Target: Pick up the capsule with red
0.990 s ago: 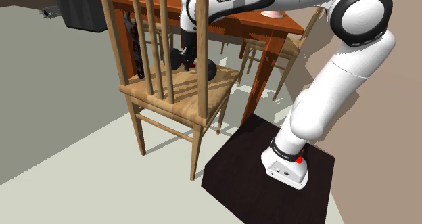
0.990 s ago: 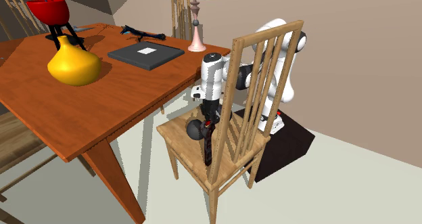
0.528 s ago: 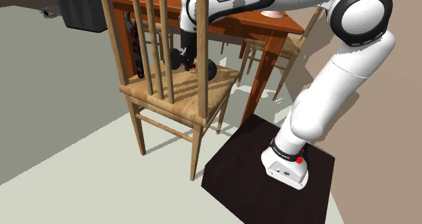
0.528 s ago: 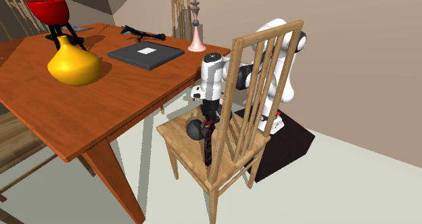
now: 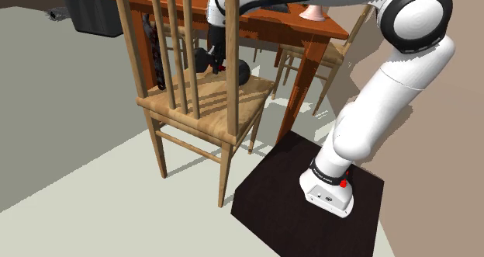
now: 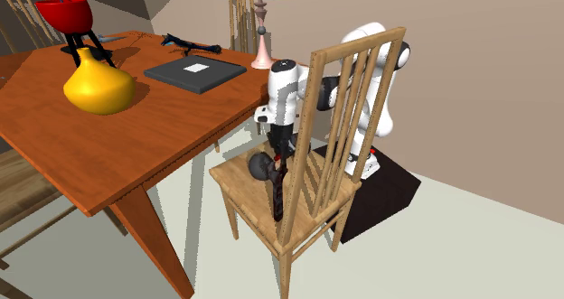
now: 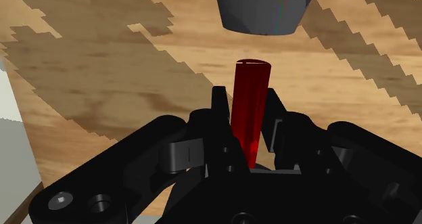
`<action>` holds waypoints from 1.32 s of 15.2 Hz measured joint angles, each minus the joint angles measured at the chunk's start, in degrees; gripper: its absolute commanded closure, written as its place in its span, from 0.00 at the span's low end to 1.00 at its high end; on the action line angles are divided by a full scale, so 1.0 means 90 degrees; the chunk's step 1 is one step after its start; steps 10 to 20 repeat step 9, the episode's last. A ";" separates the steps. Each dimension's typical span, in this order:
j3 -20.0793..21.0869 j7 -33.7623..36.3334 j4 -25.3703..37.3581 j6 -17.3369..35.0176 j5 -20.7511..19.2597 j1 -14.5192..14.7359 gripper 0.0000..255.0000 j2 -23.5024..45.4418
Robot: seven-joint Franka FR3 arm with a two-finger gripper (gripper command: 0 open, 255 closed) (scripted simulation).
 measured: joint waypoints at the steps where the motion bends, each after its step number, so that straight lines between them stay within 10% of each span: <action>1: 0.0007 0.0012 0.0056 -0.0067 0.0002 0.0006 1.00 -0.0012; 20: 0.0002 -0.0001 0.0720 -0.0734 0.0002 0.0002 1.00 -0.0016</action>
